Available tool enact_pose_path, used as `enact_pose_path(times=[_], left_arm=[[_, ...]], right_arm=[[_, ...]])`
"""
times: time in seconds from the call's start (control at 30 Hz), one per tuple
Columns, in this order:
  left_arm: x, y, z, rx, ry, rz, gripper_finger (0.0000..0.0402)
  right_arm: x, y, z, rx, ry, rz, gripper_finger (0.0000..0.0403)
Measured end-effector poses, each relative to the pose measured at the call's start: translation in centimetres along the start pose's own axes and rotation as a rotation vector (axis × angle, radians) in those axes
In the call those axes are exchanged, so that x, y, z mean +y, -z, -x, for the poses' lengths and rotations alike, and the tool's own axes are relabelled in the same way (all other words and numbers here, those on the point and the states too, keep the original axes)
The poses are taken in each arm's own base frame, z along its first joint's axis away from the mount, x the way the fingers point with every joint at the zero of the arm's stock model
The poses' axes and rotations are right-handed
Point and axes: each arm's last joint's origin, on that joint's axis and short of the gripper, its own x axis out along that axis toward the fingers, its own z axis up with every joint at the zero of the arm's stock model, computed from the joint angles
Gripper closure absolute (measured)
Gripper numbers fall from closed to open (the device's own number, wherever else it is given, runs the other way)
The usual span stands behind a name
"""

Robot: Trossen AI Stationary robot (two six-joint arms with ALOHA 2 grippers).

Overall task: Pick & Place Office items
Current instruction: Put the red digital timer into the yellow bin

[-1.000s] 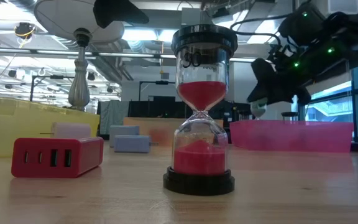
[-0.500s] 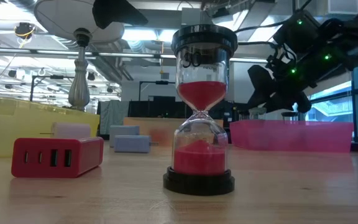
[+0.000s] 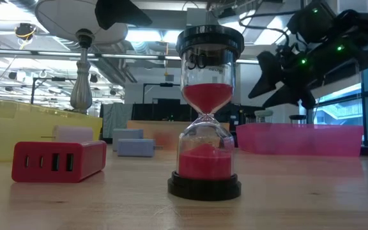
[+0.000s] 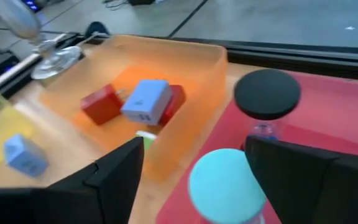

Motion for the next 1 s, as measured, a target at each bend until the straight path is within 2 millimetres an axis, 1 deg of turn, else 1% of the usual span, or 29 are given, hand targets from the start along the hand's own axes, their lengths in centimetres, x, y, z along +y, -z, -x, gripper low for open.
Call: enact_pose_path(times=[0.23, 0.37, 0.6, 0.8, 1.0], left_arm=[[0.0, -0.1, 0.0, -0.014, -0.001, 0.024, 0.0121], [0.1, -0.2, 0.0, -0.043, -0.05, 0.025, 0.0121], [0.2, -0.3, 0.0, -0.069, -0.093, 0.057, 0.0121], [0.2, -0.3, -0.1, -0.069, -0.093, 0.096, 0.0121], [-0.2, 0.4, -1.4, -0.024, -0.069, 0.166, 0.0121]], right_arm=[[0.0, -0.6, 1.5, 0.061, -0.102, -0.012, 0.0084], [0.1, -0.3, 2.7, 0.102, -0.14, 0.019, 0.008], [1.3, -0.2, 5.2, 0.13, -0.315, 0.023, 0.008], [2.4, 0.6, 7.0, 0.248, -0.501, -0.007, 0.008], [3.4, 1.9, 8.7, 0.395, -0.669, 0.023, 0.008]])
